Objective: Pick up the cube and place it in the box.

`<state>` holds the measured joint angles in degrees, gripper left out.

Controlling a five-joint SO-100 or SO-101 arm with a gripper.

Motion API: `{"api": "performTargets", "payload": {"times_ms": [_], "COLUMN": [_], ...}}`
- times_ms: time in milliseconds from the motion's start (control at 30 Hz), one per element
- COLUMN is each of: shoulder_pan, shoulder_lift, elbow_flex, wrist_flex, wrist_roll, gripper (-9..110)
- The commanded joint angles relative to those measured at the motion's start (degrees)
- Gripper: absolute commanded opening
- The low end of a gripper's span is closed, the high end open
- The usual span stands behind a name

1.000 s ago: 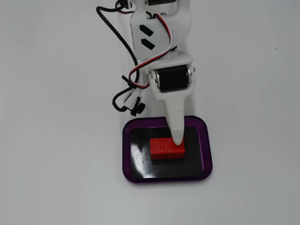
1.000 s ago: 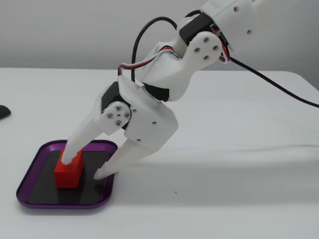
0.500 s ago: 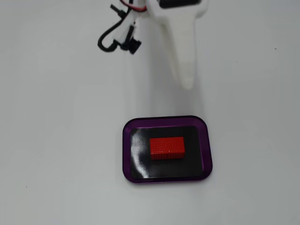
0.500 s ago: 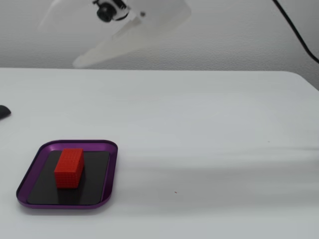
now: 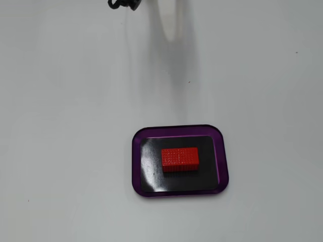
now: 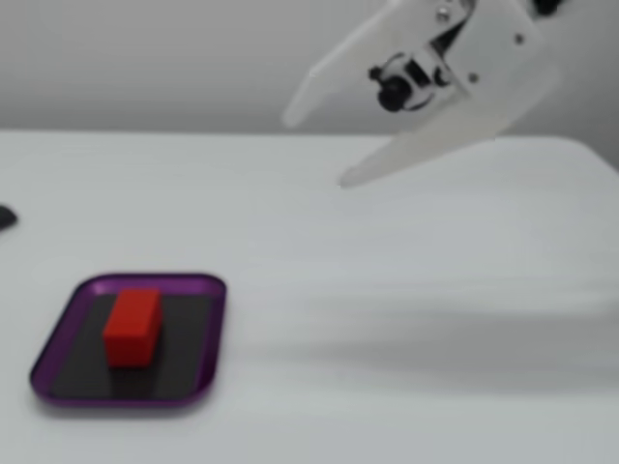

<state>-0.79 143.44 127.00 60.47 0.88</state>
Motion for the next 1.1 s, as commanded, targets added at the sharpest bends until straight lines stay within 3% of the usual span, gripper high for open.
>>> {"api": "performTargets", "payload": {"times_ms": [0, 233, 433, 633, 767, 1067], "shoulder_pan": [0.09, 0.62, 8.35, 8.88, 8.79, 8.79], "shoulder_lift": [9.93, 32.26, 49.48, 46.41, 46.32, 46.32], "elbow_flex": [9.05, 24.61, 37.35, 39.90, 39.90, 39.81], "wrist_flex": [-0.53, -0.70, -0.18, 0.09, 1.05, 1.93], "wrist_roll": [-0.18, -0.35, -0.26, -0.26, -1.32, -5.01], "gripper": [14, 14, 14, 12, -2, -1]}}
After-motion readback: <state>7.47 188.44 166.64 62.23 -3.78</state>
